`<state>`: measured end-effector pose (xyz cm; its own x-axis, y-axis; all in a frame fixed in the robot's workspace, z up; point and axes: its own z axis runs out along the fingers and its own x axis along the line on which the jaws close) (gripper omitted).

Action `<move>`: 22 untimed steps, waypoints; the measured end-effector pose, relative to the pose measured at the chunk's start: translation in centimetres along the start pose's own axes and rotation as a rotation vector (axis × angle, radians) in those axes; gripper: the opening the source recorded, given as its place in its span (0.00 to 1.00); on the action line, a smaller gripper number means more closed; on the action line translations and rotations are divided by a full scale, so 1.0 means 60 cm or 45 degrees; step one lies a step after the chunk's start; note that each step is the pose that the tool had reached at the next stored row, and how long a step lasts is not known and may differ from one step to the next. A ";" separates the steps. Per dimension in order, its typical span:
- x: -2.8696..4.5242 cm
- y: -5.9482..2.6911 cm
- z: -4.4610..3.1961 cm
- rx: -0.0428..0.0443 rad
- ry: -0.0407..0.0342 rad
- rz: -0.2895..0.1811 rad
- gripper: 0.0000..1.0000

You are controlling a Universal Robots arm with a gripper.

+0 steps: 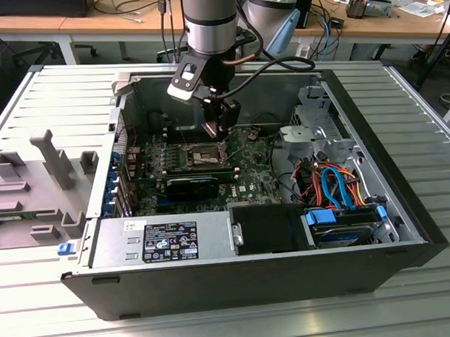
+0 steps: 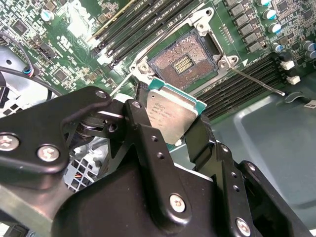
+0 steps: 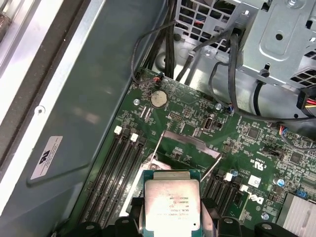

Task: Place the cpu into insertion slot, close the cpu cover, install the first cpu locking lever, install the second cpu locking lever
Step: 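Place the cpu into insertion slot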

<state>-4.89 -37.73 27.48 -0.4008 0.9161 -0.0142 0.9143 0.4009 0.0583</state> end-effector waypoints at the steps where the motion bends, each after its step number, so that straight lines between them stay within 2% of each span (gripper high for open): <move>1: 0.000 0.000 0.000 0.001 -0.0018 0.002 0.54; 15: 0.000 0.000 0.001 0.010 -0.0241 0.042 0.54; 22: 0.000 0.000 0.001 0.013 -0.0306 0.059 0.54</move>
<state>-4.89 -37.73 27.40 -0.3568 0.9335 -0.0357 0.9323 0.3582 0.0493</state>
